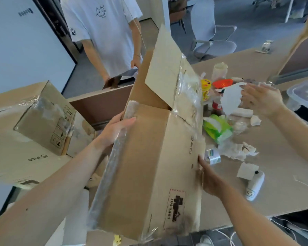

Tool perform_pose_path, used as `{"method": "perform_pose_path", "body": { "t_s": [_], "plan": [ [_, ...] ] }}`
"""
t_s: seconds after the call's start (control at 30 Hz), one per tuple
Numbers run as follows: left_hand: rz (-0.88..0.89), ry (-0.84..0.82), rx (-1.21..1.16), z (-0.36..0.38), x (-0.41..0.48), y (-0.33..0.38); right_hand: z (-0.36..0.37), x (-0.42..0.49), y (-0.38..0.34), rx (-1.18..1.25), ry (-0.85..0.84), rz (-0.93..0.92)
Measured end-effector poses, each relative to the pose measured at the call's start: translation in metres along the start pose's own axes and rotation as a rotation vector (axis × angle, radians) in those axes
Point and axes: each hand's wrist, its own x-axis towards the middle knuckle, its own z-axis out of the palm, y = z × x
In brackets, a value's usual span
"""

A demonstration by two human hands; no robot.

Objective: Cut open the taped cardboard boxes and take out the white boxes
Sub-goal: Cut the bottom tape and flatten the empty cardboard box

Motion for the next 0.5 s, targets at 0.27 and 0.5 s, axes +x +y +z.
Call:
{"method": "perform_pose_path", "body": {
  "t_s": [0.27, 0.5],
  "plan": [
    [-0.050, 0.162, 0.087, -0.026, -0.014, -0.018, -0.023, 0.005, -0.024, -0.054, 0.165, -0.072],
    [-0.217, 0.279, 0.203, -0.015, -0.017, -0.061, -0.047, 0.013, -0.045, -0.438, 0.436, -0.155]
  ]
}}
